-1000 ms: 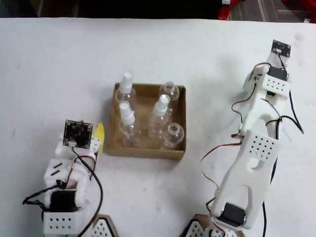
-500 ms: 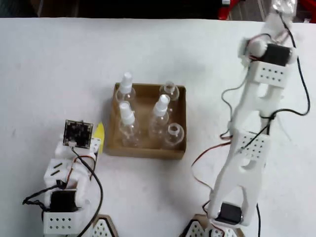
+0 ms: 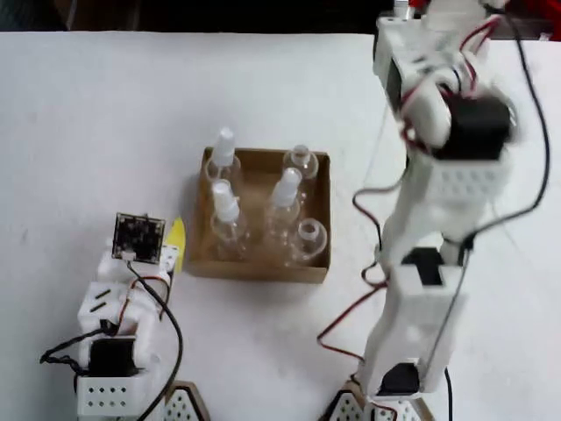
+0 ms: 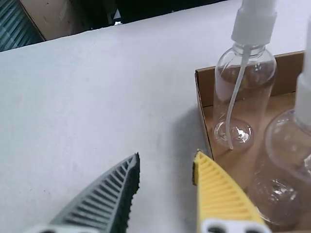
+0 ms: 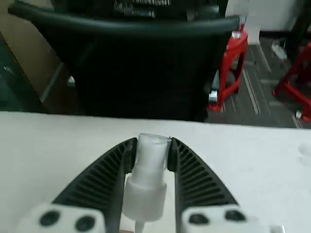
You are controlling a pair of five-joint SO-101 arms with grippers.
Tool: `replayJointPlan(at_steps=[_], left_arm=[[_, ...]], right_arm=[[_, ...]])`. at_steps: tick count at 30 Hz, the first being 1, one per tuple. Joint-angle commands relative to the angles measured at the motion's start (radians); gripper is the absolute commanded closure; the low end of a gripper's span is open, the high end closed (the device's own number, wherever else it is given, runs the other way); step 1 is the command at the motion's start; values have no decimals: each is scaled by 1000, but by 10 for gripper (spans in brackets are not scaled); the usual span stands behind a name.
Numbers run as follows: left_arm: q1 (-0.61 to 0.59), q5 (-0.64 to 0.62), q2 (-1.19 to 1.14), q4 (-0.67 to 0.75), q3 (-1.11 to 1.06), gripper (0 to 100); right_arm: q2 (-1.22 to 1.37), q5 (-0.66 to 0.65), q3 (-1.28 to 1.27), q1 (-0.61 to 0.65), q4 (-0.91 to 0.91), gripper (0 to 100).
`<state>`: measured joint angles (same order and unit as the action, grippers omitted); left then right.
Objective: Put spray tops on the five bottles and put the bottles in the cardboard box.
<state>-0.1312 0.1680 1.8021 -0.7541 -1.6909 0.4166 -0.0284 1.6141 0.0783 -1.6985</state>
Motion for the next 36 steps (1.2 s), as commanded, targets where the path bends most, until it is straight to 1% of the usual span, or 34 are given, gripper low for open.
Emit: replayJointPlan(at_steps=[1, 4, 11, 13, 15, 18, 21, 25, 28, 30, 32, 36], left_arm=[[8, 9, 5, 5, -2, 835], [8, 9, 5, 5, -2, 835], [8, 9, 5, 5, -2, 835], [8, 9, 5, 5, -2, 835], [8, 9, 5, 5, -2, 835], [8, 9, 5, 5, -2, 835], [7, 9, 5, 5, -2, 835], [8, 9, 5, 5, -2, 835], [8, 9, 5, 5, -2, 835], [8, 9, 5, 6, -2, 835], [8, 9, 5, 6, -2, 835], [8, 9, 5, 8, -2, 835]], right_arm=[[-225, 2, 28, 25, -33, 982], [-392, -2, -97, 42, -33, 982], [-851, -6, -701, 177, -22, 982], [-943, -6, -865, 182, 42, 982], [-1009, -6, -1026, 147, 151, 982], [-1090, 2, -1289, 85, 390, 982], [-1164, 2, -1574, 53, 707, 982], [-1251, 3, -1955, 73, 1181, 982], [-1277, 3, -2179, 107, 1523, 982], [-1273, 3, -2279, 110, 1713, 982], [-1247, 2, -2346, 110, 1859, 982], [-1119, -5, -2383, 120, 2035, 982]])
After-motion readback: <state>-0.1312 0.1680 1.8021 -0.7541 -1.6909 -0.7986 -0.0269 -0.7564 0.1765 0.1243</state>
